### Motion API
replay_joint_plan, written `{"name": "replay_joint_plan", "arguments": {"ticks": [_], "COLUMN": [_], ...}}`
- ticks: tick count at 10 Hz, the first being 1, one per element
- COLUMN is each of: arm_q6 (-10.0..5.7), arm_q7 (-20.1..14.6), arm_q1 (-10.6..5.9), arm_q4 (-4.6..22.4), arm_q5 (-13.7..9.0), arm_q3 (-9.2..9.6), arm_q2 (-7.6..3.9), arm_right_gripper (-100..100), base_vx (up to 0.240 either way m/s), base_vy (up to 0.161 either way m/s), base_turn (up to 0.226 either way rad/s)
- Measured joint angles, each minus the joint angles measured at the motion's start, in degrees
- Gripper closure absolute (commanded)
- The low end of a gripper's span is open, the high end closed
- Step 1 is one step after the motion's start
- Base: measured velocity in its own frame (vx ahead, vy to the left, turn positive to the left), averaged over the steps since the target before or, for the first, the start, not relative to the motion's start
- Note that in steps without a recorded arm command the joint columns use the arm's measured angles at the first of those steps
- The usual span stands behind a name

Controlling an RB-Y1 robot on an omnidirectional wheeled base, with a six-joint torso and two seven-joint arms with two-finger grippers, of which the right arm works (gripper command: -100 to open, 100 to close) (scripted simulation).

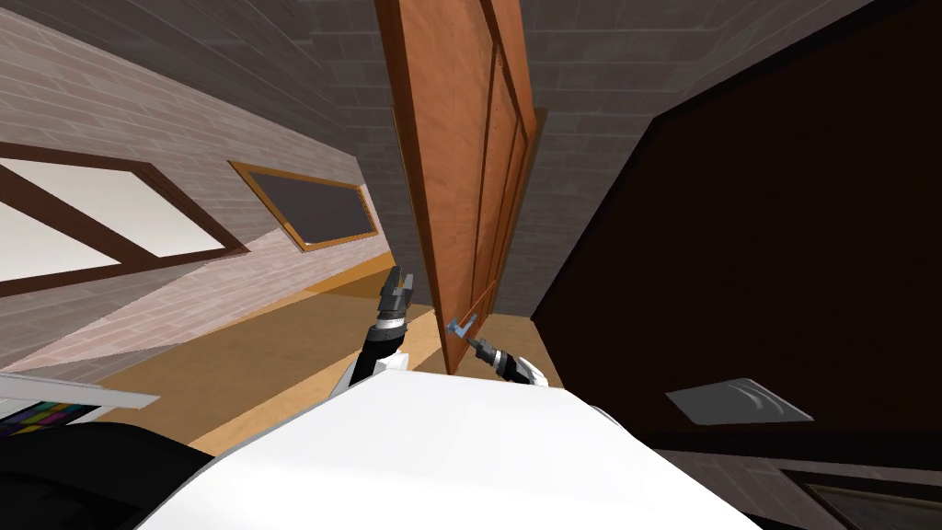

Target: Push the door open

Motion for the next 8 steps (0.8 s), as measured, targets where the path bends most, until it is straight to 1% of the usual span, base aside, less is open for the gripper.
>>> {"name": "replay_joint_plan", "arguments": {"ticks": [1, 2, 3, 6, 7, 8], "arm_q6": [0.30, 0.75, 0.85, 1.95, 2.23, 2.61], "arm_q7": [0.19, 0.16, 0.14, 1.45, 2.03, 2.46], "arm_q1": [0.25, 0.57, 0.63, 0.71, 0.34, 0.49], "arm_q4": [-0.07, -0.44, -0.47, -0.07, 0.71, 0.58], "arm_q5": [-0.56, -1.10, -1.17, -1.56, -1.79, -1.92], "arm_q3": [-0.62, -1.22, -1.30, -1.60, -1.80, -1.88], "arm_q2": [-0.17, -0.54, -0.62, 0.96, 1.80, 2.19], "arm_right_gripper": [-100, -100, -100, -100, -100, -100], "base_vx": [-0.109, -0.051, 0.092, 0.130, 0.145, 0.064], "base_vy": [-0.205, -0.094, 0.088, 0.196, 0.168, 0.072], "base_turn": [-0.112, -0.011, 0.094, 0.075, 0.082, -0.002]}}
